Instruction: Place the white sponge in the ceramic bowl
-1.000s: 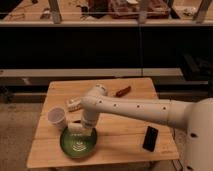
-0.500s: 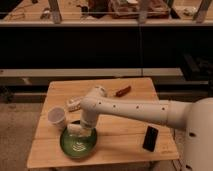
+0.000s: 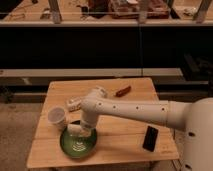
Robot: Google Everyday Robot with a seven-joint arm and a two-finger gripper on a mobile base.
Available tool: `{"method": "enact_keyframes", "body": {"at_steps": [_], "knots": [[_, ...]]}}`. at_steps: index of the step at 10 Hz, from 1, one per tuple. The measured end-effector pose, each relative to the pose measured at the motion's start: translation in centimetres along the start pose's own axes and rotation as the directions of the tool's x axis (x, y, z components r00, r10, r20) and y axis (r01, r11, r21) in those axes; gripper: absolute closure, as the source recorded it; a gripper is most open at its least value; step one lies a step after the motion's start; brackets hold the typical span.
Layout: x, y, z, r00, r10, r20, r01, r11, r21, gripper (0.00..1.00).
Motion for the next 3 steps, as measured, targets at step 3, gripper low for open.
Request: {"method": "enact_keyframes", "body": {"at_steps": [3], "knots": [[0.08,-0.04,0.15,1.000,0.004,-0.002,-0.004,1.000,0.001,0.53]]}}
